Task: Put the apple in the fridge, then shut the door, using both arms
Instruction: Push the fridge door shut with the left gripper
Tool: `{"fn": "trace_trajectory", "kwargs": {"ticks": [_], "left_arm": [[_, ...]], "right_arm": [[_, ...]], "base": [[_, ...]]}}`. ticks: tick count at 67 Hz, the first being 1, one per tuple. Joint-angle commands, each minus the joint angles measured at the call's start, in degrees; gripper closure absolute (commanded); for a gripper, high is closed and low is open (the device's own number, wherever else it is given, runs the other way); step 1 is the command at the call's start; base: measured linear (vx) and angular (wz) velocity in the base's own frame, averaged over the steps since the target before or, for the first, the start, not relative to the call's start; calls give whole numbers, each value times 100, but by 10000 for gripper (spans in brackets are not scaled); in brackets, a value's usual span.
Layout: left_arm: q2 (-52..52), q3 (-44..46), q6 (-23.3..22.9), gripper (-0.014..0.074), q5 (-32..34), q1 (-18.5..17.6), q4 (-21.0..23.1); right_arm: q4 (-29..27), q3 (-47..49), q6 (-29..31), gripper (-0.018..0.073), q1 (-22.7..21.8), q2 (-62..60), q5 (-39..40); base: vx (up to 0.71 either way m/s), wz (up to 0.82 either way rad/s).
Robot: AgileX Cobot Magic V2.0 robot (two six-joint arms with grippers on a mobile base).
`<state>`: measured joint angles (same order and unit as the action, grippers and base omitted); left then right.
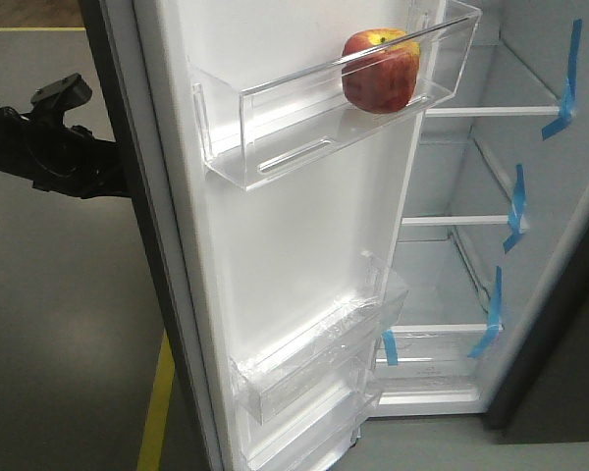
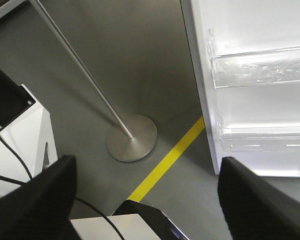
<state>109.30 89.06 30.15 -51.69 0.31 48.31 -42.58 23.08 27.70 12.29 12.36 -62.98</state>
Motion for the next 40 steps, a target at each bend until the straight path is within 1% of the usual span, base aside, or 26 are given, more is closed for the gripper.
{"fn": "trace_trajectory", "kwargs": {"ticks": [1, 8, 19, 26, 40], "left_arm": [[-258, 177, 358, 603, -55, -41, 763], [-258, 177, 531, 603, -253, -57, 1061], [-258, 177, 650, 603, -451, -166, 1089], [-288, 177, 811, 603, -524, -319, 1148], [-383, 177, 953, 603, -576, -701, 1155]], "right_arm": [[-205, 133, 31, 3, -28, 56, 214], [-205, 133, 31, 3, -28, 56, 212], [-205, 133, 31, 3, -28, 56, 212], [-211, 133, 31, 3, -28, 56, 211], [-211, 133, 31, 3, -28, 56, 206]], "base": [[0, 0], [0, 0], [0, 0], [0, 0], [0, 0]]}}
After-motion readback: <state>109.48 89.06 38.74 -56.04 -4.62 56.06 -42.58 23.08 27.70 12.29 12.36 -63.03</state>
